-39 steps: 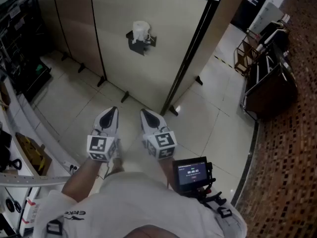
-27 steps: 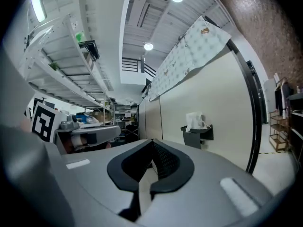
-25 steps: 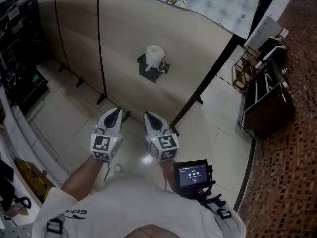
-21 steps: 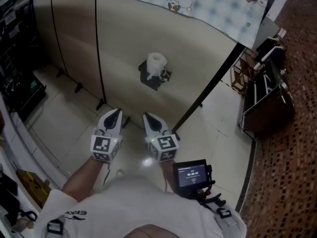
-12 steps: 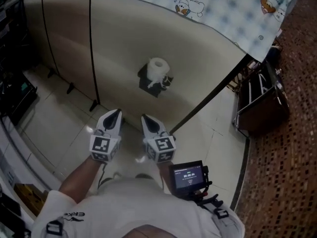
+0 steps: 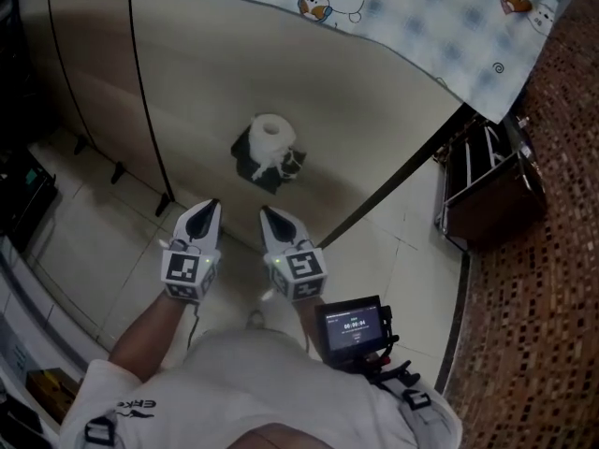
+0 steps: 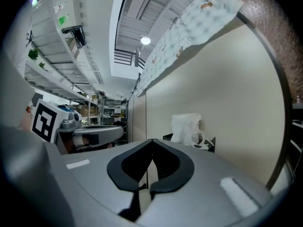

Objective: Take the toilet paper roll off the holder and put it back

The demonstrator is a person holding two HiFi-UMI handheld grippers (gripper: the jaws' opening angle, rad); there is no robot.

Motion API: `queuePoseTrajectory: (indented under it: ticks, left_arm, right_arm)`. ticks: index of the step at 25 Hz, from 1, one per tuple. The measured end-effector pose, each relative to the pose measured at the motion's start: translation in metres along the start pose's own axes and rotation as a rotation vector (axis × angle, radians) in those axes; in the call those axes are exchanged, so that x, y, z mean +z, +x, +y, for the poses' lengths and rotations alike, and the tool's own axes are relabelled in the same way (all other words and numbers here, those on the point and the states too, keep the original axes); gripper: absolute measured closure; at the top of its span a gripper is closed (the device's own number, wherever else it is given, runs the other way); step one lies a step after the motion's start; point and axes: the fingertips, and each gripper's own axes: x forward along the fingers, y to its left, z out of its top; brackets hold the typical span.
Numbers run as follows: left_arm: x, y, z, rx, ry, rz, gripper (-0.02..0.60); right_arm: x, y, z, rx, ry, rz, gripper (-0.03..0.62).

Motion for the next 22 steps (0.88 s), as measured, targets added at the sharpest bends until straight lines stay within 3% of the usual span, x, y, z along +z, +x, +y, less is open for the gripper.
queuePoseTrajectory:
  ticks: [5, 13, 22]
  left_arm:
    - [0.009, 0.049, 0.002, 0.041, 0.029, -0.01, 0.58]
    - [0.008, 0.102, 0.005, 0.058, 0.084, -0.004, 0.58]
    - [0.008, 0.137, 0.02, -0.016, 0.087, -0.008, 0.58]
  right_arm:
    - [0.027, 0.016, -0.043, 0.016, -0.003, -0.061, 0.58]
    - [0.035, 0.039, -0.094, 0.036, -0.027, -0.068, 0.58]
    - [0.042, 0.063, -0.111, -0.01, -0.131, -0.033, 0.58]
